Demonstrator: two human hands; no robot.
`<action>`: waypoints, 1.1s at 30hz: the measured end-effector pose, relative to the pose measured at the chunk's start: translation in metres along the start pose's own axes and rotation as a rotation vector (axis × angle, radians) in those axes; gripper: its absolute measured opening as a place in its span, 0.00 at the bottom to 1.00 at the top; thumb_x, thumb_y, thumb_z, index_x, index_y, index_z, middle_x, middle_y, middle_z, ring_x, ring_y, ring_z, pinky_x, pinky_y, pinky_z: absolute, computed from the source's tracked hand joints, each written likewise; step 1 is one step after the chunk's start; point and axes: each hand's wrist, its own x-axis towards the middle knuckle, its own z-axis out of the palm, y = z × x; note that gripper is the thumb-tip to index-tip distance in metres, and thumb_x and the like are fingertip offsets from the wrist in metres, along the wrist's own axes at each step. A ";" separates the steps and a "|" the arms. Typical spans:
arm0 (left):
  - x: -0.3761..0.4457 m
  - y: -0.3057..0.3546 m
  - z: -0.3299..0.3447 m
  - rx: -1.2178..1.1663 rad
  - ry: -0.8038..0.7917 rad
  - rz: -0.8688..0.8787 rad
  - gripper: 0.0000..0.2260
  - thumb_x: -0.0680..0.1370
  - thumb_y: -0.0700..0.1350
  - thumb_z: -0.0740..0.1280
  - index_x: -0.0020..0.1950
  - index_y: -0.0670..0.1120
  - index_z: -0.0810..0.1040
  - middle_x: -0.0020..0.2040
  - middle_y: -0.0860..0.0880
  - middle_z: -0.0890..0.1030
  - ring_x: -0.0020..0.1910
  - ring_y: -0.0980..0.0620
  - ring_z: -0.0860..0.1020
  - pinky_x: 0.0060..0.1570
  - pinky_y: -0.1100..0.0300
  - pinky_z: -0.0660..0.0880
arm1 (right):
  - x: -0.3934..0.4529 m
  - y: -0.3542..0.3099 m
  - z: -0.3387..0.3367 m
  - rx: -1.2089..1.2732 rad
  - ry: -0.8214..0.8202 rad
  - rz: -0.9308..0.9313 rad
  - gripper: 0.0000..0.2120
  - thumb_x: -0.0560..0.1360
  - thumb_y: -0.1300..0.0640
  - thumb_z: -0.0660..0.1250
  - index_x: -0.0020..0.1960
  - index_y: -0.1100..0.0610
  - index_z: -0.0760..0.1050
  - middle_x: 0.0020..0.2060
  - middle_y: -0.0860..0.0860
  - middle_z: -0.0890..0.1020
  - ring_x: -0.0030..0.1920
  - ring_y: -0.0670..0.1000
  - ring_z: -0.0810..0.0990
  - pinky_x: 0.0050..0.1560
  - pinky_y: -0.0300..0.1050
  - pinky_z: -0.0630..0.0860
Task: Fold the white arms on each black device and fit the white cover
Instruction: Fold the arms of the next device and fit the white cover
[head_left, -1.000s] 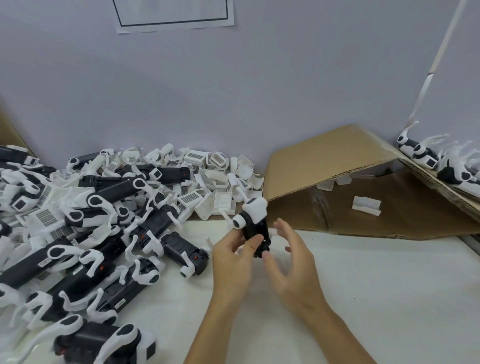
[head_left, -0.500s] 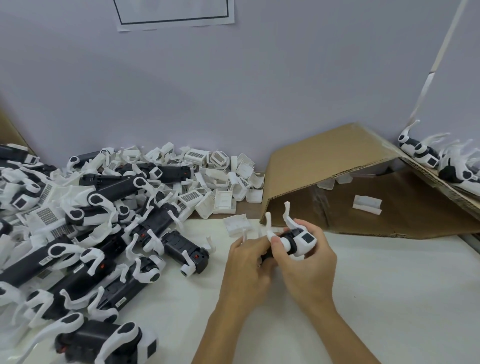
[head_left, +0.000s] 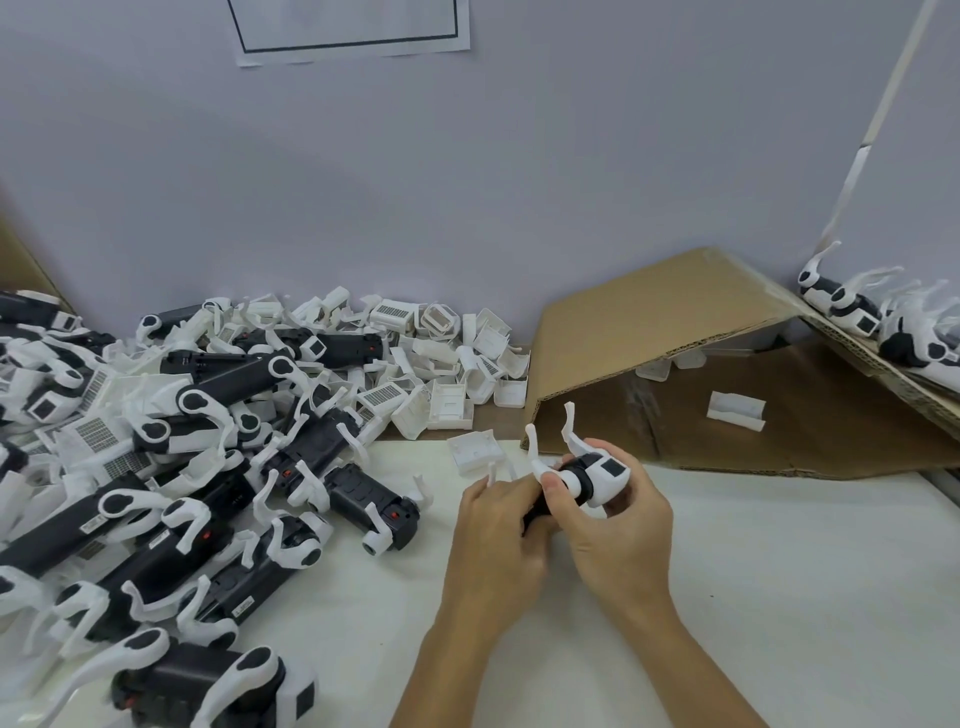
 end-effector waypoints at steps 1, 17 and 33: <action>0.000 0.000 0.000 0.005 0.024 -0.006 0.11 0.75 0.38 0.62 0.53 0.47 0.82 0.45 0.54 0.84 0.48 0.61 0.72 0.55 0.55 0.71 | 0.000 0.000 0.000 0.020 -0.030 0.020 0.27 0.63 0.47 0.82 0.58 0.47 0.77 0.46 0.42 0.85 0.48 0.44 0.84 0.46 0.33 0.79; 0.017 0.009 -0.022 -1.204 0.363 -0.794 0.18 0.68 0.50 0.75 0.49 0.40 0.75 0.34 0.47 0.79 0.30 0.53 0.78 0.31 0.61 0.76 | -0.006 0.001 0.001 0.003 -0.264 0.146 0.19 0.75 0.46 0.58 0.62 0.48 0.77 0.50 0.44 0.83 0.53 0.44 0.80 0.48 0.39 0.76; 0.014 0.002 -0.011 -1.286 0.212 -0.769 0.12 0.85 0.47 0.57 0.60 0.44 0.78 0.48 0.38 0.83 0.38 0.42 0.81 0.26 0.58 0.71 | -0.003 -0.005 -0.003 -0.019 -0.581 0.235 0.26 0.73 0.50 0.65 0.70 0.54 0.71 0.51 0.58 0.83 0.40 0.52 0.82 0.44 0.39 0.75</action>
